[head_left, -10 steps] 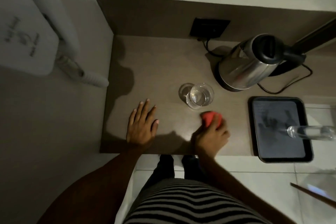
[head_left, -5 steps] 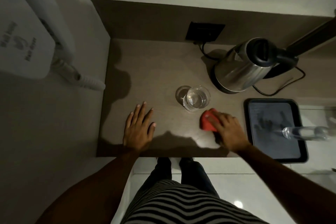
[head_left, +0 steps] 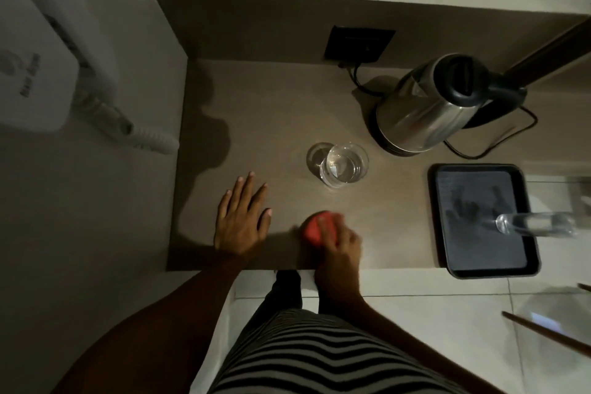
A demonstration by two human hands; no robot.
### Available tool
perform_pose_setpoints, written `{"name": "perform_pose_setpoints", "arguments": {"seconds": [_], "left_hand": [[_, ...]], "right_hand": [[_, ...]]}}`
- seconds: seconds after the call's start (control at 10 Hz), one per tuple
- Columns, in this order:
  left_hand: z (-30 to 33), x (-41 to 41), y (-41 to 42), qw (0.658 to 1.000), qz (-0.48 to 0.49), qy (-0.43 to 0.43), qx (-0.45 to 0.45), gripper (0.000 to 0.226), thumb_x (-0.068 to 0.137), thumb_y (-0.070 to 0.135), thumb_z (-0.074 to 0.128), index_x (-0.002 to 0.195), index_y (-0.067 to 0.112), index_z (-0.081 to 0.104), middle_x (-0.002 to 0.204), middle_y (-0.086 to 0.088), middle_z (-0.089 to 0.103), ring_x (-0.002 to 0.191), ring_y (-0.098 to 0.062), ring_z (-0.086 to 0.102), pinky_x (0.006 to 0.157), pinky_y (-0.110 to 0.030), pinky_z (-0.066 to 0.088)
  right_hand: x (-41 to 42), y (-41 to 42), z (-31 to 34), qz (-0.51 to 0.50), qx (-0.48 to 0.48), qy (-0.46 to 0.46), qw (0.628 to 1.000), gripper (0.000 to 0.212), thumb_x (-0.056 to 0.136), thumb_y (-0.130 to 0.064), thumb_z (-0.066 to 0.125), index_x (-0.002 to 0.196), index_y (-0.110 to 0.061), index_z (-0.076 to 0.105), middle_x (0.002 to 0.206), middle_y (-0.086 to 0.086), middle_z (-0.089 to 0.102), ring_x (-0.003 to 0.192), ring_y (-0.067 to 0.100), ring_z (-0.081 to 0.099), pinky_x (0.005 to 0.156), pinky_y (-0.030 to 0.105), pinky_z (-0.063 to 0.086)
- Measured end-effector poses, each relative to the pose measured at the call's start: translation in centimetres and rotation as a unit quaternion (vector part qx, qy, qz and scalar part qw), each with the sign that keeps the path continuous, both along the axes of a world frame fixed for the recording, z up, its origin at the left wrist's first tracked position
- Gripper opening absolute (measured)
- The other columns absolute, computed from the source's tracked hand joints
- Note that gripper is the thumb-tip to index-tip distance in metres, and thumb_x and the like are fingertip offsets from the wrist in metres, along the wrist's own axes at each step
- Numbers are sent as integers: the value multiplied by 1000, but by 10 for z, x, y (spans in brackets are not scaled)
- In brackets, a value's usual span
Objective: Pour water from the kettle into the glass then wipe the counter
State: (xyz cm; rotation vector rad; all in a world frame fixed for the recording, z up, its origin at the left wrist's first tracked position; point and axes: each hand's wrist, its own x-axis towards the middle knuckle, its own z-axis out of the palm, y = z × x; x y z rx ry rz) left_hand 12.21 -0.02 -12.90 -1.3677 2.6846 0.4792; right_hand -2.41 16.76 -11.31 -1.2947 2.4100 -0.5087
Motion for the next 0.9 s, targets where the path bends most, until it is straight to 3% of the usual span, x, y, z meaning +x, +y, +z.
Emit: {"name": "perform_pose_setpoints", "arguments": {"seconds": [0.1,0.2,0.3,0.4,0.5,0.6,0.7,0.8,0.9], "left_hand": [[0,0,1,1000,0,2,0,58,100,50,26,154,28,25,167,-2,14,155,-20,8,123,-39,6],[-1,-1,1,1000,0,-2,-3,59,99,51,25,153,28,27,167,-2,15,154,-20,10,123,-41,10],[-2,-1,2,1000,6,4,-11,58,98,50,25,151,26,32,166,-3,20,154,-22,15,123,-42,13],[-2,-4,4,1000,1,2,-20,60,97,52,25,150,24,34,164,-6,24,152,-26,20,121,-45,16],[2,-6,3,1000,-1,6,-25,63,96,55,26,148,22,37,163,-10,29,150,-30,26,119,-47,20],[6,-7,4,1000,-14,-18,-16,67,97,57,19,151,21,32,165,-12,22,151,-31,23,120,-48,18],[9,-9,4,999,-23,-41,1,73,96,60,7,155,20,24,166,-12,14,153,-31,16,122,-49,15],[16,-11,2,997,-27,-63,36,83,91,64,-9,156,19,17,167,-13,7,154,-33,10,123,-50,11],[15,-16,8,996,-14,-71,45,93,85,71,-15,157,19,10,167,-14,0,155,-35,2,123,-52,6]], "right_hand": [[10,20,2,206,-26,-62,976,50,84,-22,58,134,-19,55,138,19,54,114,47,54,90,54,49],[-7,25,16,292,-46,-153,943,43,84,-12,72,126,-15,65,136,12,57,125,34,51,102,51,46],[-42,24,43,211,-86,-243,943,32,93,-21,59,124,-17,66,135,-4,59,128,17,51,106,36,40],[-100,29,65,3,-164,-227,960,41,93,-46,51,116,-16,67,128,-13,62,120,11,55,104,34,41],[-169,52,64,-125,-124,-81,981,48,95,-40,48,131,-10,56,132,16,55,121,31,50,105,51,39],[-209,83,51,-183,-31,28,982,63,97,-50,31,147,-12,39,150,22,37,132,44,37,109,54,31],[-207,106,33,-144,99,59,983,72,93,-64,21,155,-28,15,163,8,16,146,34,18,110,61,22],[-219,105,39,-128,141,38,981,76,90,-74,18,154,-35,7,165,1,9,149,24,9,112,59,15],[-220,101,49,-122,154,28,980,84,85,-79,16,154,-33,11,165,0,7,149,24,8,113,59,12]]}}
